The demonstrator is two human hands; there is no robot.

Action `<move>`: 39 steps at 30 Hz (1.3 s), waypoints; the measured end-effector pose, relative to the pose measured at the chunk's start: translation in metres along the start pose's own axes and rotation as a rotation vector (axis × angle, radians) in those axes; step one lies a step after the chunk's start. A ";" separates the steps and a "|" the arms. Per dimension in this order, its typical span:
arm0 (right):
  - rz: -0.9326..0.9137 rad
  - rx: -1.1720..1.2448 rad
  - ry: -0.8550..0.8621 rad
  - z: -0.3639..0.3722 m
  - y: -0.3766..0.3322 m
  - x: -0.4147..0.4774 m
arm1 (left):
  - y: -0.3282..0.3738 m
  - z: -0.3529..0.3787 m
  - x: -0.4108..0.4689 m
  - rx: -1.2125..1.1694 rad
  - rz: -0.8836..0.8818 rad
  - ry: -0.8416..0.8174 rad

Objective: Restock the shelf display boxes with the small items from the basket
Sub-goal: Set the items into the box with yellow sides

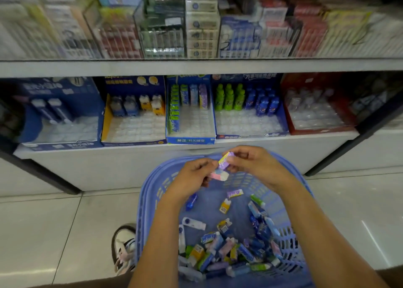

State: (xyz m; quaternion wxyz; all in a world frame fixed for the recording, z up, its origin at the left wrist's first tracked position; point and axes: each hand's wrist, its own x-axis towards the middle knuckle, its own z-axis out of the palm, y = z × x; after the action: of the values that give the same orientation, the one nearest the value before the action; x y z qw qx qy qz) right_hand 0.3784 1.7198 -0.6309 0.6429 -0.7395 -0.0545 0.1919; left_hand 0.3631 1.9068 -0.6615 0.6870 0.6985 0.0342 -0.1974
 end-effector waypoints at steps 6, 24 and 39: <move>-0.178 -0.090 0.383 0.010 -0.043 0.029 | 0.028 -0.013 -0.005 -0.003 0.215 0.224; -0.174 -0.922 0.234 0.000 -0.102 0.148 | 0.039 -0.045 -0.002 -0.381 0.103 0.420; -0.156 -0.945 0.189 0.006 -0.109 0.146 | 0.041 -0.038 0.001 -0.305 0.143 0.459</move>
State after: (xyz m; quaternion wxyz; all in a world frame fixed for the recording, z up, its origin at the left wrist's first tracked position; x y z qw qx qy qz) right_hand 0.5289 1.7915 -0.5568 0.2513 -0.9584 -0.1322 0.0292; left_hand 0.3857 1.9417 -0.6236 0.7707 0.6140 0.1687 0.0224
